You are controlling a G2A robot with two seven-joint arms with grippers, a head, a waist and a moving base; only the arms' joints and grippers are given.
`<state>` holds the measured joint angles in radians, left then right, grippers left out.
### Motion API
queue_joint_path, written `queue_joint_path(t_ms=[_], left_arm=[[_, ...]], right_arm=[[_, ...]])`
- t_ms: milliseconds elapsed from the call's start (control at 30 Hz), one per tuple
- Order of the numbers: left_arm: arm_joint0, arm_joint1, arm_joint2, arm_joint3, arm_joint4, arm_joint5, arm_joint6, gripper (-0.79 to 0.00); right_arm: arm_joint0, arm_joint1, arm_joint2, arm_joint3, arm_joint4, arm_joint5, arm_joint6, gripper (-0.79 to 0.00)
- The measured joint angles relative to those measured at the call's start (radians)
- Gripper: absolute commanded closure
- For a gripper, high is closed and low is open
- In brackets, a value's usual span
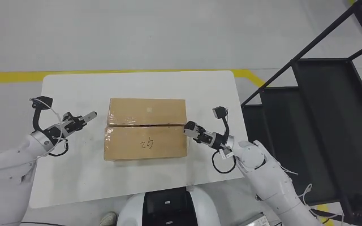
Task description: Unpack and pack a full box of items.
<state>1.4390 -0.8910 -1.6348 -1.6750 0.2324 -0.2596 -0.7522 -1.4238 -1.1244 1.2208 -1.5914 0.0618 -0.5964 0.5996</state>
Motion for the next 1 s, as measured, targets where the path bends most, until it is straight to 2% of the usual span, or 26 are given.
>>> queue_joint_path(t_ms=[267,500,733,900,1000], left_arm=[[0.000,0.000,0.000,0.000,0.000,0.000,0.000,-0.785],[0.000,0.000,0.000,0.000,0.000,0.000,0.000,-0.785],[0.000,0.000,0.000,0.000,0.000,0.000,0.000,-0.785],[0.000,0.000,0.000,0.000,0.000,0.000,0.000,-0.785],[0.000,0.000,0.000,0.000,0.000,0.000,0.000,-0.785]], right_arm=[[-0.017,0.004,0.020,0.005,-0.029,0.007,-0.022,-0.785],[-0.005,-0.004,-0.022,0.033,-0.072,0.014,-0.058,-0.785],[-0.035,-0.002,-0.055,-0.042,-0.047,-0.017,0.002,-0.785],[-0.113,0.015,-0.016,-0.150,-0.009,-0.063,0.071,-0.785],[-0.178,0.031,0.010,-0.212,0.023,-0.065,0.153,-0.785]])
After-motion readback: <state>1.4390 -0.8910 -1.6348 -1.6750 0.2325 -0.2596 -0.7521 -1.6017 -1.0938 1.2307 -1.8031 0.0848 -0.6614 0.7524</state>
